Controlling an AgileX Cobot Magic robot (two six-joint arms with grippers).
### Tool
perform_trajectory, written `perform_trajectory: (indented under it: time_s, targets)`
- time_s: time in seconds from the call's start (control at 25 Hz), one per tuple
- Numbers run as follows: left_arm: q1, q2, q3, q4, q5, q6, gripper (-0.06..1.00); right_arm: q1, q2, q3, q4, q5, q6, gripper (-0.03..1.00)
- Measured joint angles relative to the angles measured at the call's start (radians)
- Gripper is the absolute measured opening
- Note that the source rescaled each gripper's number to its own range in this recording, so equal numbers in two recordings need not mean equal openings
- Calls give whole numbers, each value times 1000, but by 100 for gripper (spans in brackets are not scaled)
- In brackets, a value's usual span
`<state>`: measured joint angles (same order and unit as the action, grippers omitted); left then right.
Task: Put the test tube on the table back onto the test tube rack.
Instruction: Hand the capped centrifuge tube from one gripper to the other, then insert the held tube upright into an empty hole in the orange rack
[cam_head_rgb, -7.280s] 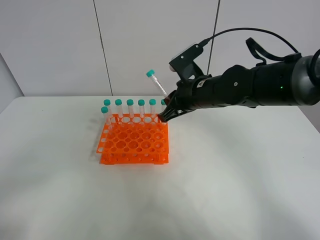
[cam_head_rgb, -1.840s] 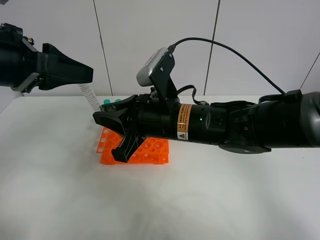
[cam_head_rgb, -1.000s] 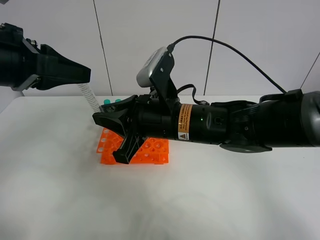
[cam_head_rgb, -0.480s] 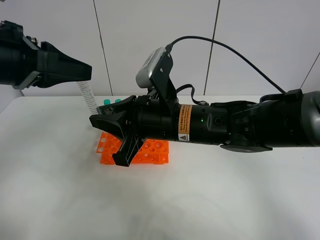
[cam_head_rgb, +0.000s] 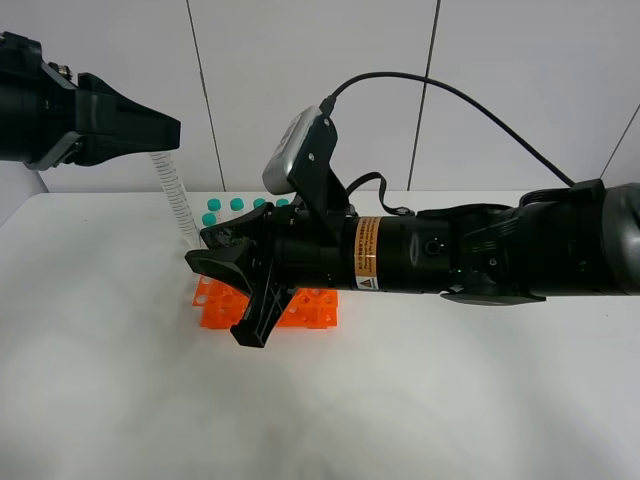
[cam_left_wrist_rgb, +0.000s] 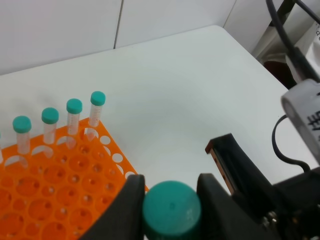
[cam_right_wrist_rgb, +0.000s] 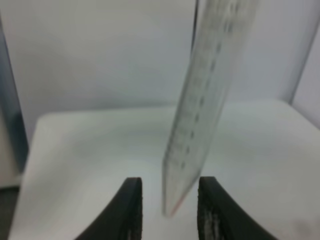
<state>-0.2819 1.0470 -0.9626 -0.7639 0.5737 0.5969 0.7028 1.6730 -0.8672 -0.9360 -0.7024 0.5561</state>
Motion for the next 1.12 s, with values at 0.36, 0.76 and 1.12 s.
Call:
perform_trajectory:
  time_s: [0.36, 0.76, 1.12]
  targets:
    - [0, 0, 0, -3, 0, 0, 0, 0, 0, 0, 66, 180, -155, 33]
    - [0, 0, 0, -3, 1, 1, 0, -108, 0, 0, 234, 268, -164, 33]
    - [0, 0, 0, -3, 2, 1, 0, -265, 0, 0, 327, 378, -159, 33]
